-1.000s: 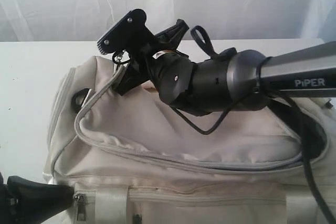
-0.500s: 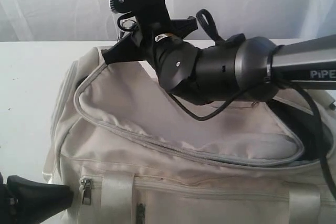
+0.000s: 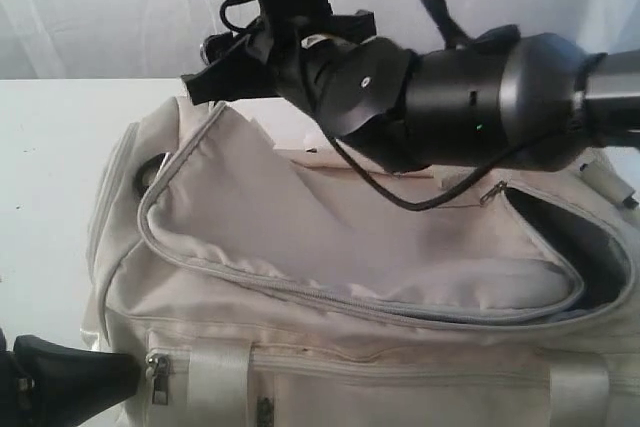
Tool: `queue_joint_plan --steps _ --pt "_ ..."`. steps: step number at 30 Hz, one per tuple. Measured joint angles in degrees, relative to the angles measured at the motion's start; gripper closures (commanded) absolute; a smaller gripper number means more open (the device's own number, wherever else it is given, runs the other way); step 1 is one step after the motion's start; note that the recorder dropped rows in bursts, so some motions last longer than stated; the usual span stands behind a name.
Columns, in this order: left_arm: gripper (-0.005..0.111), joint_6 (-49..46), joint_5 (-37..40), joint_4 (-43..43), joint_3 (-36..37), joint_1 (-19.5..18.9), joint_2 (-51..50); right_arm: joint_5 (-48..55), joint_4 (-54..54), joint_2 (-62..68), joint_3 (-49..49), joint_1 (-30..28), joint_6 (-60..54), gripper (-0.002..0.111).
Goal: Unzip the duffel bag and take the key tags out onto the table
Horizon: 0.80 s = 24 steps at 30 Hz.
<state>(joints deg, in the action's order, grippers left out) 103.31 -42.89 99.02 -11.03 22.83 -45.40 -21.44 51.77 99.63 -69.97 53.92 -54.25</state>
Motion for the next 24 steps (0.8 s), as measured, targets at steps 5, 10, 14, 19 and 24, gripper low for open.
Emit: queue_joint_plan --steps 5,10,14,19,24 --pt "0.091 0.0 0.0 0.0 0.0 0.0 0.0 11.49 3.17 -7.48 0.0 0.0 -9.23 0.042" --pt "0.091 0.0 0.0 0.03 0.0 0.0 0.0 24.95 3.79 -14.02 0.35 0.0 -11.3 0.042" --pt "0.091 0.0 0.0 0.03 0.0 0.0 0.0 36.47 0.04 -16.18 1.79 0.0 -10.07 0.042" --pt "0.091 0.0 0.0 0.13 0.0 0.0 0.0 56.51 -20.59 -15.75 3.12 0.0 6.68 0.042" --pt "0.091 0.0 0.0 0.13 0.0 0.0 0.0 71.58 -32.26 -14.94 3.27 0.0 18.99 0.042"
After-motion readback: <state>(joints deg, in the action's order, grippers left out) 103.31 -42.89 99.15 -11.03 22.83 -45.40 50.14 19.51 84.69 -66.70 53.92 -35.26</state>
